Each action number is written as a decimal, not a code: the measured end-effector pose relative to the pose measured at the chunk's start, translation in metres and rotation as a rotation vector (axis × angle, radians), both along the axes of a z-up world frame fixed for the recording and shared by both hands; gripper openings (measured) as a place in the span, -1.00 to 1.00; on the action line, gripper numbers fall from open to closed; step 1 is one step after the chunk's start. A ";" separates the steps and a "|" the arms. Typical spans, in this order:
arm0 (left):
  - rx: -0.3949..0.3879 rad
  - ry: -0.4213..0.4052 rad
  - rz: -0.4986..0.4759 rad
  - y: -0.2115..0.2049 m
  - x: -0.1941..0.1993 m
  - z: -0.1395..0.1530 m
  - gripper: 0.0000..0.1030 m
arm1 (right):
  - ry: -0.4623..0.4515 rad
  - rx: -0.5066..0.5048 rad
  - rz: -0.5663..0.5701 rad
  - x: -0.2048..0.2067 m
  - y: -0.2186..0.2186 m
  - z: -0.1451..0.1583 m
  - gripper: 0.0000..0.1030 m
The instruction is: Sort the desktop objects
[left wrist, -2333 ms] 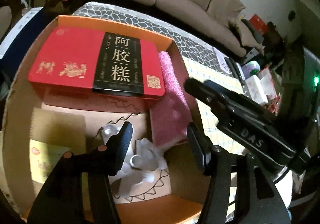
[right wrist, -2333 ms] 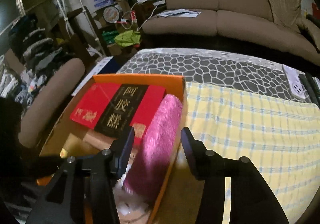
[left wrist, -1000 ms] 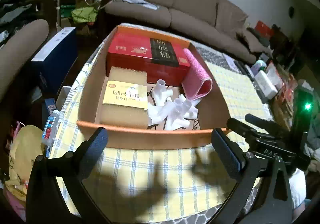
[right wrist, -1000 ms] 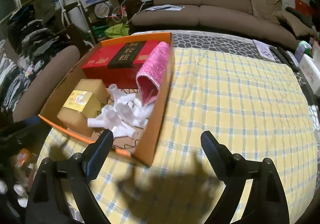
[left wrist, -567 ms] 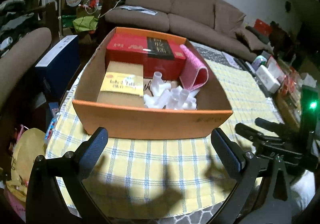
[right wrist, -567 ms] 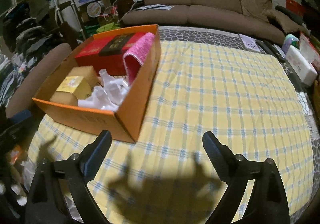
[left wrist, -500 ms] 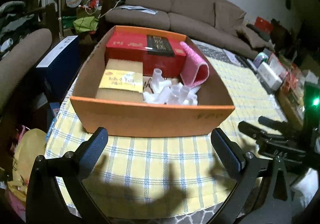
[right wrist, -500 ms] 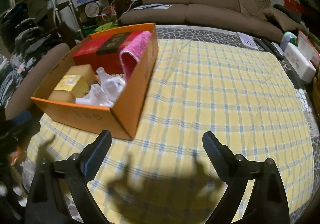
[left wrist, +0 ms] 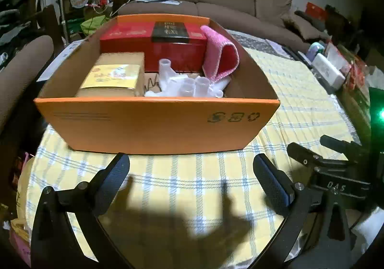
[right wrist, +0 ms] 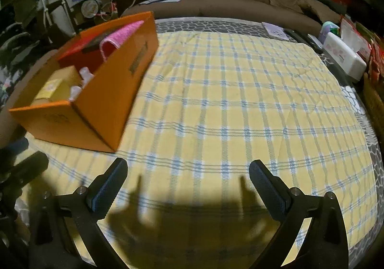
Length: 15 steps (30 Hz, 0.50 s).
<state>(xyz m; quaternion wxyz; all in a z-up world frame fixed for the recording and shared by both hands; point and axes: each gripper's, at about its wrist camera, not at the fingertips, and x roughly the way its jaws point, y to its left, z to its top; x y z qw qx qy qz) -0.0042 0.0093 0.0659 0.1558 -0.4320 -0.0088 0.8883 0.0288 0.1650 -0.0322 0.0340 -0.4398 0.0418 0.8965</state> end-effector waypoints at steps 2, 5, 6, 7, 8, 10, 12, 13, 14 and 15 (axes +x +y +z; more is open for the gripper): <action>0.001 -0.005 -0.012 0.006 -0.002 -0.004 1.00 | -0.020 -0.002 -0.010 -0.002 0.005 -0.007 0.99; -0.012 0.002 -0.034 0.017 -0.005 -0.009 1.00 | -0.030 -0.005 -0.033 -0.002 0.012 -0.014 0.99; -0.019 0.002 -0.035 0.019 -0.005 -0.010 1.00 | -0.030 0.000 -0.039 -0.002 0.013 -0.015 0.99; -0.025 0.001 -0.034 0.020 -0.006 -0.013 1.00 | -0.029 0.005 -0.044 -0.001 0.015 -0.017 0.99; -0.027 -0.003 -0.030 0.020 -0.007 -0.016 1.00 | -0.030 0.008 -0.050 0.000 0.017 -0.019 0.99; -0.029 -0.013 -0.015 0.020 -0.011 -0.022 1.00 | -0.032 0.008 -0.059 0.000 0.020 -0.022 0.99; -0.032 -0.014 -0.013 0.020 -0.013 -0.026 1.00 | -0.038 0.014 -0.069 0.001 0.021 -0.026 0.99; -0.039 -0.019 -0.013 0.021 -0.015 -0.029 1.00 | -0.041 0.018 -0.072 0.000 0.021 -0.027 0.99; -0.045 -0.023 -0.016 0.022 -0.016 -0.031 1.00 | -0.044 0.022 -0.074 -0.001 0.021 -0.029 0.99; -0.052 -0.026 -0.016 0.023 -0.018 -0.033 1.00 | -0.047 0.025 -0.073 -0.001 0.020 -0.030 0.99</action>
